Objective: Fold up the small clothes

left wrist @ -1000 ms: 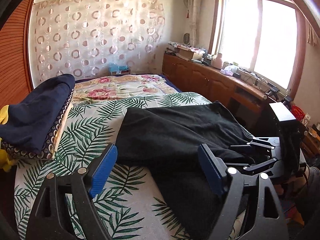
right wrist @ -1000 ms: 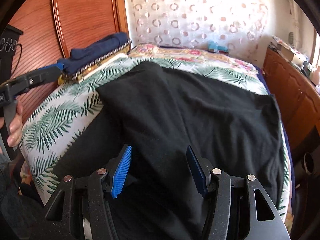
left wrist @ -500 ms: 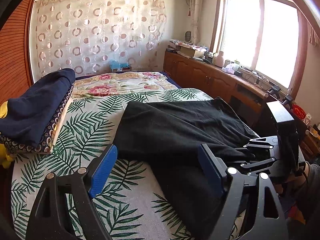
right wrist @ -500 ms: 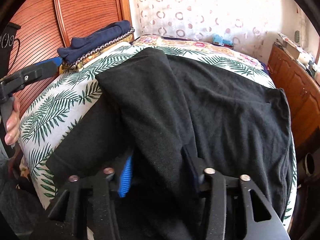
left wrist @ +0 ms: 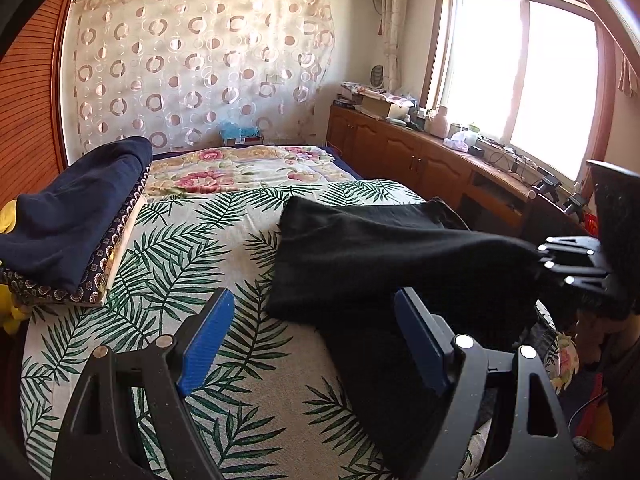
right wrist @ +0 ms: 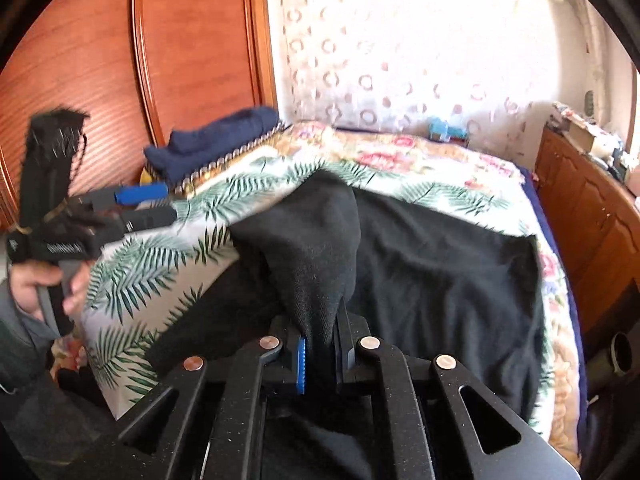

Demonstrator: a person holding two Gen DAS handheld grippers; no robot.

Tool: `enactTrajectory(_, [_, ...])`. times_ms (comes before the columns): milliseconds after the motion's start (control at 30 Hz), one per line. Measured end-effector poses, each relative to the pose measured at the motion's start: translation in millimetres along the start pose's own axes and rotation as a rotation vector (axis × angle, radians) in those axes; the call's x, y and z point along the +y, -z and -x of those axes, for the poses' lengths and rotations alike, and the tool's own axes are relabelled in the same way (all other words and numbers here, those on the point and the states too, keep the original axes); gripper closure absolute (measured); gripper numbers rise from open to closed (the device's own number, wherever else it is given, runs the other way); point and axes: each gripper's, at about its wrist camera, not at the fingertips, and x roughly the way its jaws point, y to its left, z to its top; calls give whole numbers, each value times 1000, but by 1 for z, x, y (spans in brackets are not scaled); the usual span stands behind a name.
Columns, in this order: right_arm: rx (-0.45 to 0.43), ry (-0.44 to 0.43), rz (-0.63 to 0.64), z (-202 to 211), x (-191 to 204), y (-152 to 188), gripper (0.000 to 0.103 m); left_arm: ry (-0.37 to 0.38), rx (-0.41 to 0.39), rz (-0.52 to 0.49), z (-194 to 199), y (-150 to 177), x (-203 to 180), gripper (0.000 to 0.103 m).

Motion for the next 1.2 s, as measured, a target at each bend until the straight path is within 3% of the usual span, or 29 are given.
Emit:
enactTrajectory(233, [26, 99, -41, 29, -25, 24, 94, 17, 6, -11, -2, 0, -9, 20])
enactTrajectory(433, [144, 153, -97, 13, -39, 61, 94, 22, 12, -22, -5, 0, -13, 20])
enactTrajectory(567, [163, 153, -111, 7, -34, 70, 90, 20, 18, -29, -6, 1, -15, 20])
enactTrajectory(833, [157, 186, -115, 30, -46, 60, 65, 17, 14, -39, -4, 2, -19, 20])
enactTrajectory(1067, [84, 181, -92, 48, -41, 41, 58, 6, 0, -38, -3, 1, -20, 20])
enactTrajectory(1200, [61, 155, -65, 36, -31, 26, 58, -8, -17, -31, 1, 1, -17, 20])
